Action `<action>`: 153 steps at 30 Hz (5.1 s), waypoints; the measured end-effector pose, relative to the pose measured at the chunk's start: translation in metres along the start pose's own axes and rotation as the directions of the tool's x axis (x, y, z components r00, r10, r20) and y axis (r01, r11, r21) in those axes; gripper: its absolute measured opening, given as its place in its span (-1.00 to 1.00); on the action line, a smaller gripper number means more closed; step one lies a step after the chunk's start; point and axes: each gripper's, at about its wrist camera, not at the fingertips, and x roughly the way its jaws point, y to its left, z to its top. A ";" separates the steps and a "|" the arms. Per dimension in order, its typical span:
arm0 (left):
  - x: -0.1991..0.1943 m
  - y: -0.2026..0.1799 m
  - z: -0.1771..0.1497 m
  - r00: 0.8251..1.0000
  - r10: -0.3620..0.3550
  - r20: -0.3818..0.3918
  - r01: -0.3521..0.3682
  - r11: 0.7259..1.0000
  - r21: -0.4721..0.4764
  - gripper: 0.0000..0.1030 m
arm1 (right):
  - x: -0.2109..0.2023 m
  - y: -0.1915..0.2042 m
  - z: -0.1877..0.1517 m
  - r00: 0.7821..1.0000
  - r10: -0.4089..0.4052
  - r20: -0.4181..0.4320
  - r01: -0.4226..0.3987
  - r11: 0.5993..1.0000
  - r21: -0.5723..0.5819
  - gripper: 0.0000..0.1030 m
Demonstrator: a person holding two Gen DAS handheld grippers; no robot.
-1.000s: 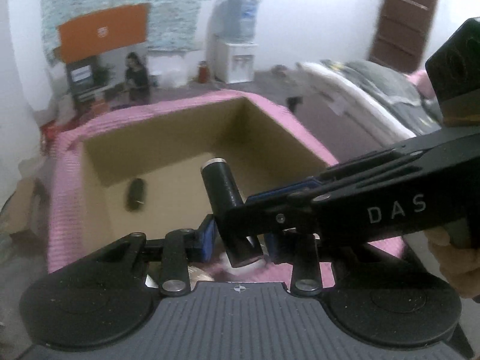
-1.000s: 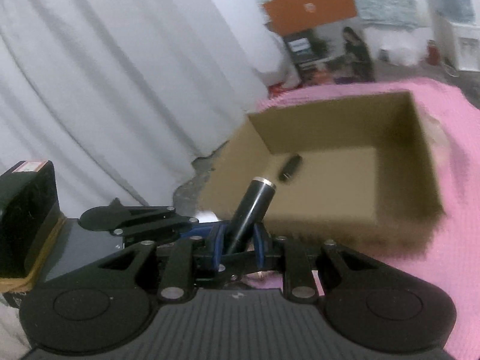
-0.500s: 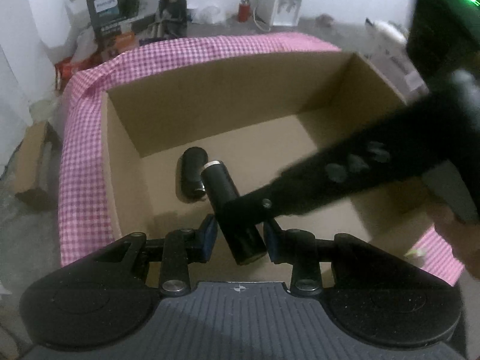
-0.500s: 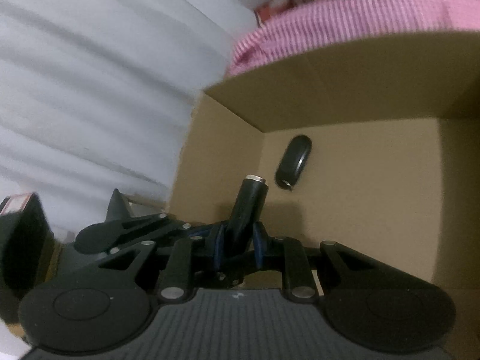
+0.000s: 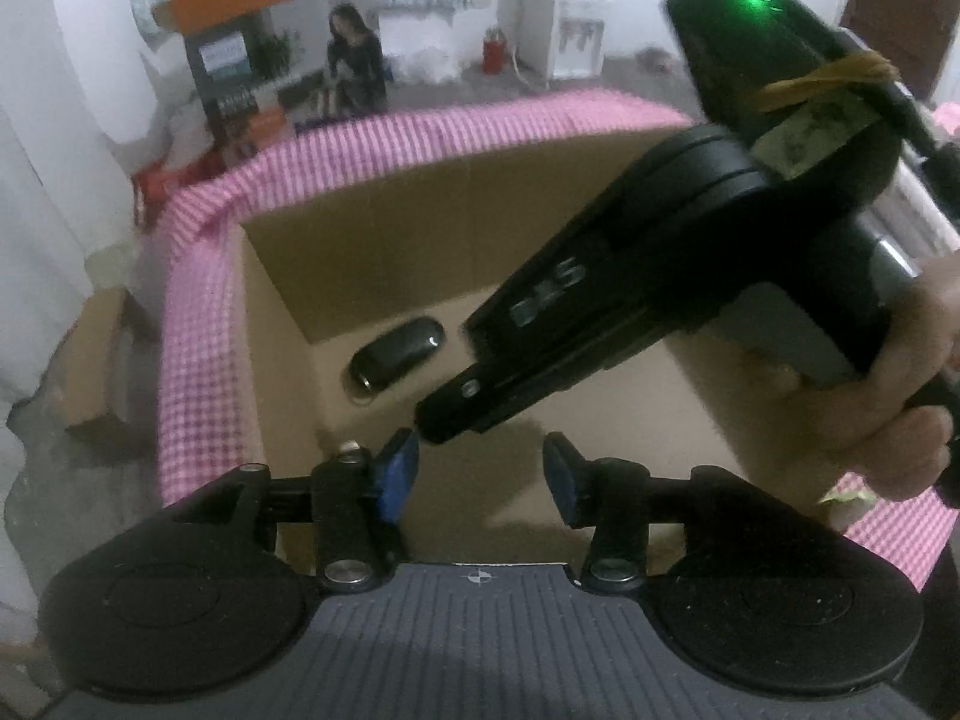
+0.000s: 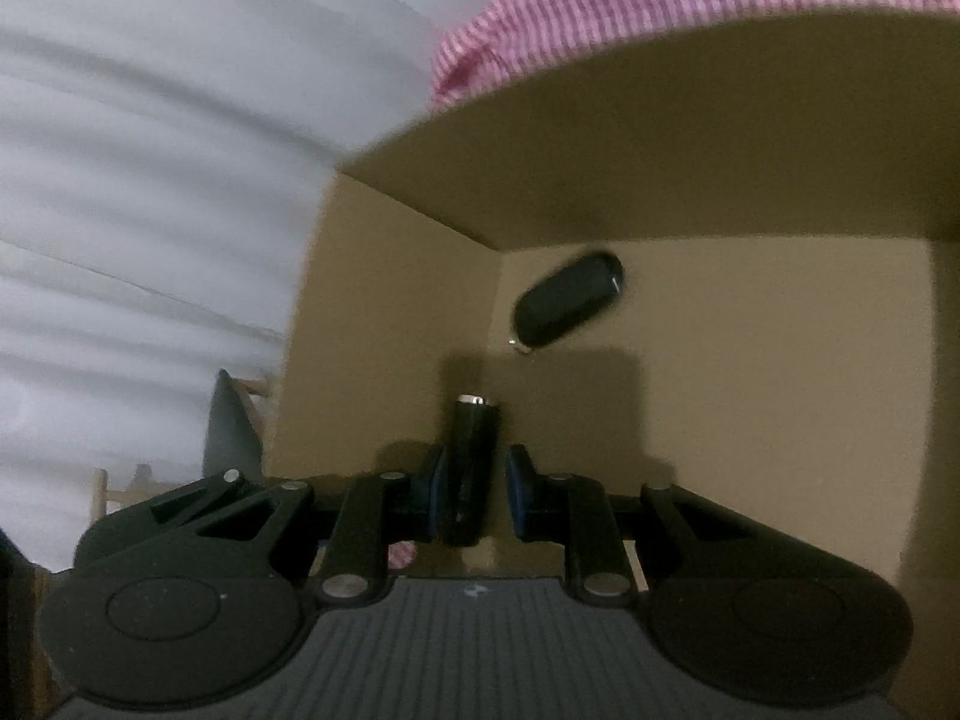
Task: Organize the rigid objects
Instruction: 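Lower the black cylinder into the box and open the right gripper, then grasp the green-and-white stick upright with the right gripper, then carry the green stick into the box and open the right gripper, then return the right gripper and close it on the green dropper bottle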
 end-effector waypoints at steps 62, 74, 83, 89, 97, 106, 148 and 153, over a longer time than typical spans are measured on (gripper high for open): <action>0.060 -0.182 -0.076 0.947 -0.303 -0.108 0.317 0.935 0.159 -0.35 | -0.104 -0.124 -0.221 0.978 -0.123 0.169 0.114 0.992 0.059 -0.65; 0.038 -0.185 -0.088 0.950 -0.307 -0.062 0.314 0.926 0.212 -0.60 | -0.112 -0.132 -0.236 0.961 -0.136 0.240 0.110 0.987 0.120 -0.69; -0.042 -0.168 -0.079 0.942 -0.314 0.119 0.277 0.927 0.253 -0.60 | -0.158 -0.063 -0.263 0.916 -0.146 0.375 0.156 0.988 0.003 -0.69; -0.081 -0.132 -0.057 0.942 -0.243 0.232 0.190 0.954 0.231 -0.60 | -0.177 -0.005 -0.232 0.893 -0.092 0.440 0.173 0.974 -0.147 -0.69; -0.058 -0.071 -0.014 0.972 -0.112 0.206 0.089 0.989 0.115 -0.60 | -0.134 0.033 -0.135 0.931 -0.019 0.364 0.124 0.955 -0.269 -0.69; 0.012 -0.012 0.016 0.999 -0.019 0.034 0.019 1.000 0.012 -0.60 | -0.047 0.012 -0.032 0.988 -0.020 0.155 0.053 0.975 -0.214 -0.69; -0.045 -0.119 -0.089 0.951 -0.245 0.188 0.208 0.958 0.198 0.33 | -0.171 -0.010 -0.249 0.824 -0.057 0.564 0.180 0.970 -0.165 0.23; -0.018 -0.144 -0.094 0.964 -0.182 0.192 0.124 0.952 0.281 0.22 | -0.149 -0.035 -0.249 0.810 -0.140 0.570 0.238 0.966 -0.102 0.03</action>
